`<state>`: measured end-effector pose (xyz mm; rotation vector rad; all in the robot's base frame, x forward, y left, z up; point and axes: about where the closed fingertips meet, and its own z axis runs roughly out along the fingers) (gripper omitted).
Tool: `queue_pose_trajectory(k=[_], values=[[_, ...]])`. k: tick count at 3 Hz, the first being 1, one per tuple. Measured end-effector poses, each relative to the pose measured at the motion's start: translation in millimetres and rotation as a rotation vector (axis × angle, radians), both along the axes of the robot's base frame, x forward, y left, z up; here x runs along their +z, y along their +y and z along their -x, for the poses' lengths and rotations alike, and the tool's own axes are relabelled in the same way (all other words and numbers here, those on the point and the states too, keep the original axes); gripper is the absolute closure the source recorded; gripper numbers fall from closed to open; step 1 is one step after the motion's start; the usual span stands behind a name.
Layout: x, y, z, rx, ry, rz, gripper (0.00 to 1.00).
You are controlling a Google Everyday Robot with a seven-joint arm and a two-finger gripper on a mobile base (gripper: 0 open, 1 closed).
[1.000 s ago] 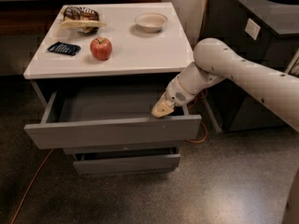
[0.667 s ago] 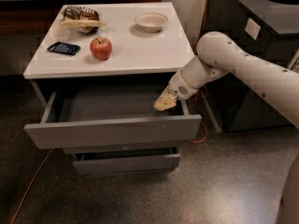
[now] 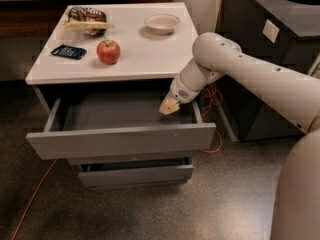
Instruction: Place apple into top drawer
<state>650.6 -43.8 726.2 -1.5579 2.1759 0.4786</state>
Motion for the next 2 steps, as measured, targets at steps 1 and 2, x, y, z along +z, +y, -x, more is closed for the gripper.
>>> queue_pose_trajectory(k=[1,2], values=[[-8.9,13.9,1.5,-0.005,-0.030,0.049,1.00],[-19.5,27.1,9.3,-0.006,-0.038,0.078,1.00]])
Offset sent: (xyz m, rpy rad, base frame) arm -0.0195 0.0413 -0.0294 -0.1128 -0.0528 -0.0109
